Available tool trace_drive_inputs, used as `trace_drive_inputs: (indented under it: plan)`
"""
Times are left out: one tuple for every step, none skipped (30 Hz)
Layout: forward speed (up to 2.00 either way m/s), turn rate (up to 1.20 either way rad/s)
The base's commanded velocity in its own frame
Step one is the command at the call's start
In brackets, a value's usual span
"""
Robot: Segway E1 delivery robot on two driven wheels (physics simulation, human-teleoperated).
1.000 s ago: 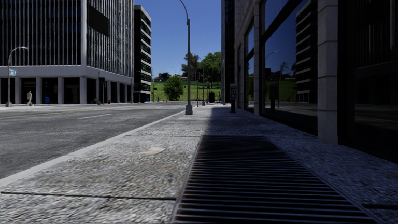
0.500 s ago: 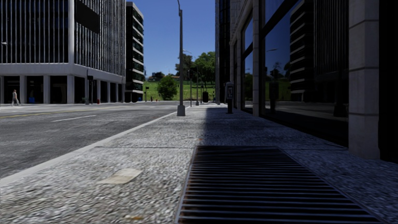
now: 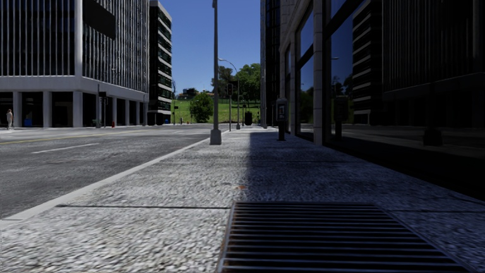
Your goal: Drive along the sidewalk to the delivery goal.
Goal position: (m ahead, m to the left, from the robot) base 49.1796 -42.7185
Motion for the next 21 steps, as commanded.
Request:
trace_drive_inputs:
  plan:
    - [2.0, 0.0]
    - [2.0, 0.0]
    - [2.0, 0.0]
    - [2.0, 0.0]
    - [2.0, 0.0]
    - [2.0, 0.0]
    - [2.0, 0.0]
    - [2.0, 0.0]
    - [2.0, 0.0]
    - [2.0, 0.0]
    - [2.0, 0.0]
    - [2.0, 0.0]
    - [2.0, 0.0]
    - [2.0, 0.0]
    - [2.0, 0.0]
    - [2.0, 0.0]
    - [2.0, 0.0]
    - [2.0, 0.0]
    - [2.0, 0.0]
    - [2.0, 0.0]
    - [2.0, 0.0]
